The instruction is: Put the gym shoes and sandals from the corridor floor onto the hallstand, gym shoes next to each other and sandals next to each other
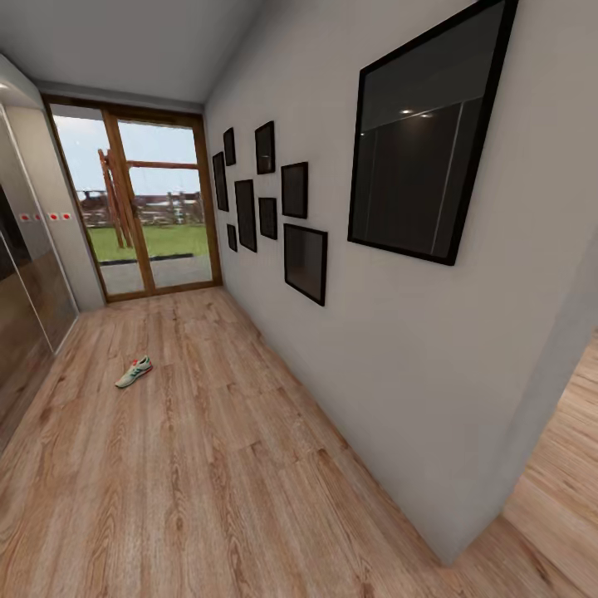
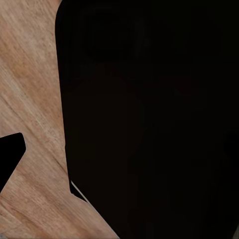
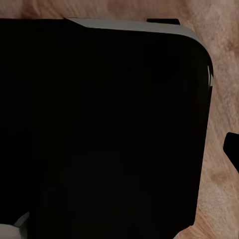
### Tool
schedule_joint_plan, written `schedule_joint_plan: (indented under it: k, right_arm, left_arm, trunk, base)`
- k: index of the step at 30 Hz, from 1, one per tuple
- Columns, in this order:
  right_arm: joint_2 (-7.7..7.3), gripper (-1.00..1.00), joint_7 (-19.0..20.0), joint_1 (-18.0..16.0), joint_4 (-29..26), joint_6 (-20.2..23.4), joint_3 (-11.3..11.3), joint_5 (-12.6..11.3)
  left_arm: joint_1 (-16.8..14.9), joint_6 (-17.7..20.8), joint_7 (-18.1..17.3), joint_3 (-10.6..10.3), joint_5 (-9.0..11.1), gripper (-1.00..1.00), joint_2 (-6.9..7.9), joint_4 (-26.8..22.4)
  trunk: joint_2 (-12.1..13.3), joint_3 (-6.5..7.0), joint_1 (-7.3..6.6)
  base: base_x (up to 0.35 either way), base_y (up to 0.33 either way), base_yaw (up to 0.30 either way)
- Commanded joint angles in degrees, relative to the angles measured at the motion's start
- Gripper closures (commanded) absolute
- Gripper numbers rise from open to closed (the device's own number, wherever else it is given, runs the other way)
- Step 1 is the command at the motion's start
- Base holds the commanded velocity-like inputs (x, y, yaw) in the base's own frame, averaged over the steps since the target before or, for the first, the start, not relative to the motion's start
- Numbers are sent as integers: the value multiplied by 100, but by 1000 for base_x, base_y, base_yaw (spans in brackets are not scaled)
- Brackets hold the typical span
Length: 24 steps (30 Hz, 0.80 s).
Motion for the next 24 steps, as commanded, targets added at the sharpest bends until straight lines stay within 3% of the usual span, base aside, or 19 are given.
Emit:
schedule_joint_plan:
  k: [1,24]
  right_arm:
    - [8,-100,1,-3,-13,-33,1,2]
    - [34,-100,-30,-6,-77,-244,-4,16]
  left_arm:
    - [0,-1,-1,5,2,-100,-1,-5]
    - [-6,-143,-1,-32,-4,-100,14,-83]
  trunk:
    - [-2,-4,0]
    - [-2,-4,0]
  base:
    - [0,0,0]
    - [0,0,0]
